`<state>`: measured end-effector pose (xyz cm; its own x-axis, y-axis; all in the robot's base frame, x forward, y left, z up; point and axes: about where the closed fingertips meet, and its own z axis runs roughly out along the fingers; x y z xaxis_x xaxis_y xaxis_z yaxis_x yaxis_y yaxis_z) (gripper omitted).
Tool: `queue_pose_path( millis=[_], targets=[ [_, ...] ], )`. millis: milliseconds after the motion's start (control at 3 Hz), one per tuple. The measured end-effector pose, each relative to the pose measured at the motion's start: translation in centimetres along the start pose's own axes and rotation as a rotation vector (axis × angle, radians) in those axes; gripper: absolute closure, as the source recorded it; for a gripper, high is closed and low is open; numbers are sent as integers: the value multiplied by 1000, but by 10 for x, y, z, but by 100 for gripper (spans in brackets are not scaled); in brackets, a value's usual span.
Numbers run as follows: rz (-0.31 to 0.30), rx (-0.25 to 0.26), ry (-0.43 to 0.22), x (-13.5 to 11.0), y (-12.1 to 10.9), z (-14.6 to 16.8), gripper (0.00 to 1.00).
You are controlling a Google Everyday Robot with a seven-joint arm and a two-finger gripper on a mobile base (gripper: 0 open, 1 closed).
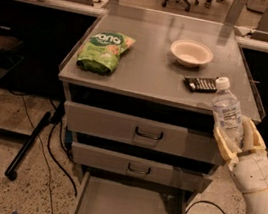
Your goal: Pick blue plastic bottle from bottom drawer and place on counter
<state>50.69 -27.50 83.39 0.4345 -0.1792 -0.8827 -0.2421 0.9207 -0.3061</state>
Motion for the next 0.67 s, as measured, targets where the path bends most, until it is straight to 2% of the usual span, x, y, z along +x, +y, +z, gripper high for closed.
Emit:
queue_pose_path(
  millis=[333, 667],
  targets=[
    [0, 0, -1, -1, 0, 0, 100],
    [35, 38, -84, -23, -10, 32, 100]
  ],
)
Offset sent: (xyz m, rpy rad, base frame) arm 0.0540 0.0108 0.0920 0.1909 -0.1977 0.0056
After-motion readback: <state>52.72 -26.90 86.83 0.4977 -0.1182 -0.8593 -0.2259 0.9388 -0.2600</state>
